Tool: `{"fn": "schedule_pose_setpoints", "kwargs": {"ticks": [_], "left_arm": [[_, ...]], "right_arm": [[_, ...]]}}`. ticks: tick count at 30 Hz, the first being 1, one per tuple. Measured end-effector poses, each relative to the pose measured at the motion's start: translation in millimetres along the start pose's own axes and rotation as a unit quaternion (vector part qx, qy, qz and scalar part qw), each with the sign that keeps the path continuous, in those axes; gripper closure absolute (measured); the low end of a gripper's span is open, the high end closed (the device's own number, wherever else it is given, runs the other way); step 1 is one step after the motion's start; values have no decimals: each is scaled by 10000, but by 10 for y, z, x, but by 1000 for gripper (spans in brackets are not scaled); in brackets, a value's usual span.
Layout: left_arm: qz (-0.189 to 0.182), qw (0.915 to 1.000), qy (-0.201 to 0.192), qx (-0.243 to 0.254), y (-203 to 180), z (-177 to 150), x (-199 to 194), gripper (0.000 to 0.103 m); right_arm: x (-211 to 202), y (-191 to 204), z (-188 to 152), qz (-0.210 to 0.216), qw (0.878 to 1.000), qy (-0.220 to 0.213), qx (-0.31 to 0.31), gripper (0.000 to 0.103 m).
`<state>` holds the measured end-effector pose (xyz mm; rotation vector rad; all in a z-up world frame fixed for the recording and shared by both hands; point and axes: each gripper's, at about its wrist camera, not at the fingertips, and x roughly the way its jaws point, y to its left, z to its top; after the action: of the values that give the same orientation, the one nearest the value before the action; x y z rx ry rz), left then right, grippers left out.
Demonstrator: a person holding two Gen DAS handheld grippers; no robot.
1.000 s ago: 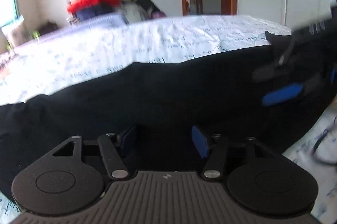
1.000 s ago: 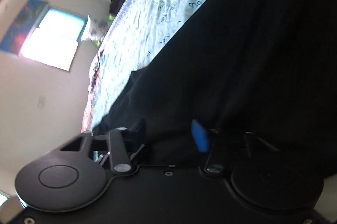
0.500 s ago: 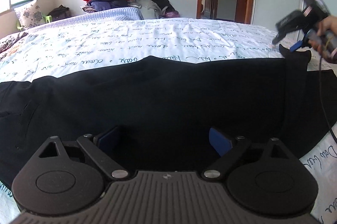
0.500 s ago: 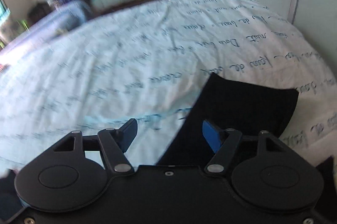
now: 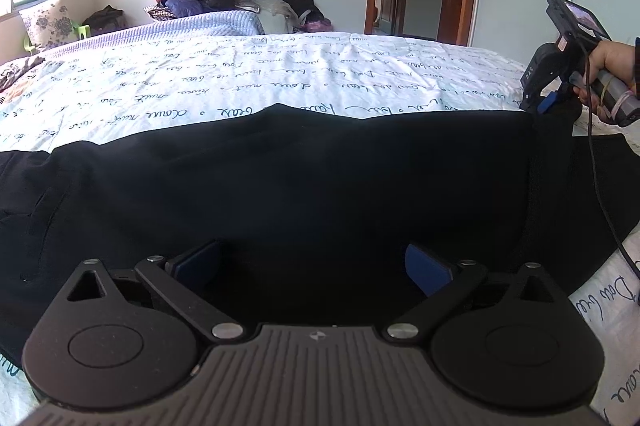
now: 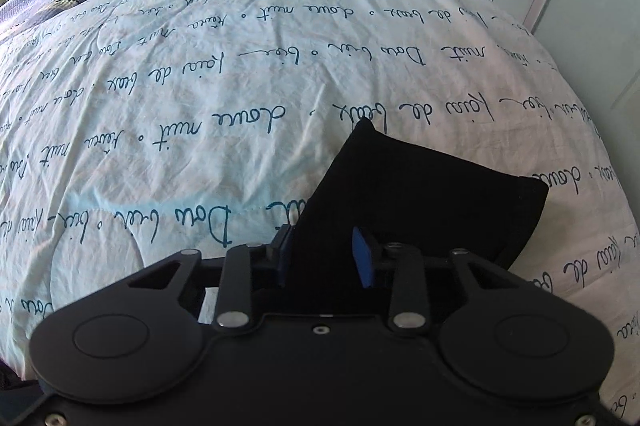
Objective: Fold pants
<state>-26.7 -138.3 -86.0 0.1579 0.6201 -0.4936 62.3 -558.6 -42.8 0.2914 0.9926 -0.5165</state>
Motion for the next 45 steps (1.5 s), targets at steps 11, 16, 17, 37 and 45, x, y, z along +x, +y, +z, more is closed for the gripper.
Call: {"fn": "schedule_pose_setpoints", "kwargs": {"ticks": [11,16,17,37,45], "left_arm": [[16,10000,4,23,-17,-8,18,0],[-58,10000,5,-47,13,-6,17,0],[-98,9999,-5,-89,30,-6,14,0],[-768,9963,-166,-348,200,126,-283,3],[-1436,9839,310,-1016,63,243,-387,2]], "right_arm": [[-360,-332,41,596,9937,-499,802,100],[-1117,-762,-304,1171,9788,-1282,1090,100],[-1267,-870,-412,1277,9747,-1407,1180,100],[-1380,-1962,-2174,1792,8882,-2010,3723,59],[-789,-534,-2229,4647,8279,495,3103,38]]}}
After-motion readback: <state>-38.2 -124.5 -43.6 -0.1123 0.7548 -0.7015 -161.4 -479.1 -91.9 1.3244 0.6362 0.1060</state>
